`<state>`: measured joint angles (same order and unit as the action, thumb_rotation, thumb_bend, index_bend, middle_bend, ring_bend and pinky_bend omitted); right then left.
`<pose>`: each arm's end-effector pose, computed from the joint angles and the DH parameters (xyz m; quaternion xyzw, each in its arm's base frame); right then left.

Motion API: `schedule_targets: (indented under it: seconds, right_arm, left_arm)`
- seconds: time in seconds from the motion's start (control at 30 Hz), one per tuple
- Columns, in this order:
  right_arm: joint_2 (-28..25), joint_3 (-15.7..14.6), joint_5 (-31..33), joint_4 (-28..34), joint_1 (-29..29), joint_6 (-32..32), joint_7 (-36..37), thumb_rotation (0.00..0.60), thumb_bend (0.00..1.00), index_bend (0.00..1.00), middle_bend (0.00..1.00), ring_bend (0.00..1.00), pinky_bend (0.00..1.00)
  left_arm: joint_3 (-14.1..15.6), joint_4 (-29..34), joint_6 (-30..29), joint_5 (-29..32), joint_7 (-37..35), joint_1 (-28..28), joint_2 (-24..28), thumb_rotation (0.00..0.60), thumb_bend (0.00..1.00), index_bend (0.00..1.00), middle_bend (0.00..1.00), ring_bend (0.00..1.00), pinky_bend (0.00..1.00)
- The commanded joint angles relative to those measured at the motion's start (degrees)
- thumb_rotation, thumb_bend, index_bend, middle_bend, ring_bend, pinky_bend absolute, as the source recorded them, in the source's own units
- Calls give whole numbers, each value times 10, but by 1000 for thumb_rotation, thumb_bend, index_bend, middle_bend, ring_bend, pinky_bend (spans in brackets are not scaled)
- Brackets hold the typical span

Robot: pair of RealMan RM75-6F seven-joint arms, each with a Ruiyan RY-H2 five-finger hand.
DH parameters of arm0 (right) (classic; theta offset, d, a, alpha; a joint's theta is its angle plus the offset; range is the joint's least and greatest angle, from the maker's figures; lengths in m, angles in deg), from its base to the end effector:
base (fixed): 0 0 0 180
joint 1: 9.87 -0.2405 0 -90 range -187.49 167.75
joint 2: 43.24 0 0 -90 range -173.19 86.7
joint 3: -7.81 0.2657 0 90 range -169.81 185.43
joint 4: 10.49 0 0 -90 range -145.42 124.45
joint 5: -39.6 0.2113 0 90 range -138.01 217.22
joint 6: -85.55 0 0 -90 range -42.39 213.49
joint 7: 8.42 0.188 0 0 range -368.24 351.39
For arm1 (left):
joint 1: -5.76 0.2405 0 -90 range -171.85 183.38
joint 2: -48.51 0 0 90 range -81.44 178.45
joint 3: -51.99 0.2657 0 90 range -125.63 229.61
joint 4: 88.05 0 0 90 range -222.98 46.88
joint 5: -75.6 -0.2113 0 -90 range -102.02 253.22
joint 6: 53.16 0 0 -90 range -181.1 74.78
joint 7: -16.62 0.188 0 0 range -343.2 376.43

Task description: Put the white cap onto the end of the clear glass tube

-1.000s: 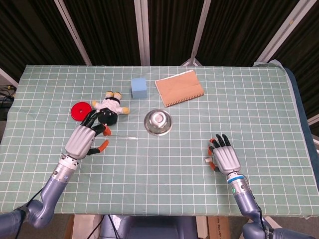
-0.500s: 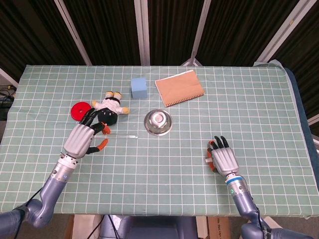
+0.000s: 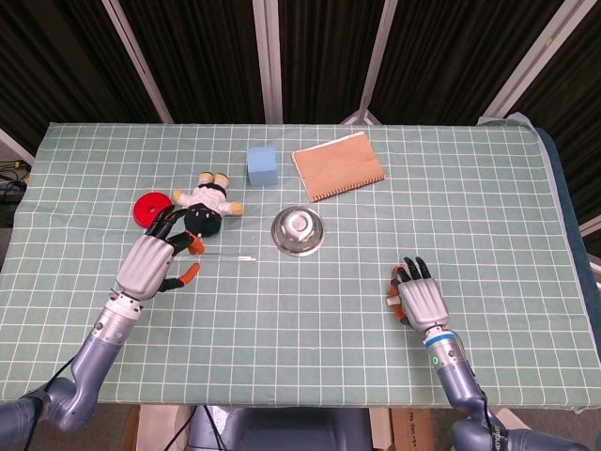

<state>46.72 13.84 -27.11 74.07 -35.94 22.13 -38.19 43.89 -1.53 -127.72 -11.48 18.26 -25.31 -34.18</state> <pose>-0.2427 -0.3233 -0.0292 0.7180 -0.3821 0.2860 0.5066 -0.1609 0.3490 0.0472 -0.6725 -0.3247 -0.5255 0.4077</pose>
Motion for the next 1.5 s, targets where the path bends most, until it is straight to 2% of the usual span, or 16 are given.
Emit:
schedule_targets:
  seconds: [0.03,0.27,0.57,0.77,0.97,1.13,1.5]
  right_arm:
    - [0,-1,-3,0,1,-4,1,600,461,535,231,50,0]
    - [-4,3,-25,7,0,-26,8,600,462,541,231,50,0]
    - [-13,27,-68,18,-12,-68,8,600,462,541,231,50,0]
    - [-6,63,-103,13,-32,-110,-7,600,462,541,231,50,0]
    - [19,102,-132,-10,-65,-142,-28,600,462,542,231,50,0]
    - [48,124,-128,-33,-89,-147,-45,600,462,548,231,50,0]
    - [107,125,-152,-121,-131,-158,-63,600,462,549,231,50,0]
  left_arm:
    - [0,0,0,-1,-1,0,0,600,739,541,559,99,0]
    - [-1,-8,5,7,-4,-1,-12,600,739,541,559,99,0]
    - [-26,-37,35,69,9,-18,-93,600,739,537,558,99,0]
    - [-48,-51,43,103,32,-32,-142,600,739,537,558,99,0]
    - [-74,-66,48,135,53,-49,-182,600,739,537,558,99,0]
    - [-93,-78,53,160,69,-62,-208,600,739,537,558,99,0]
    - [-122,-76,58,221,126,-79,-241,600,739,537,556,99,0]
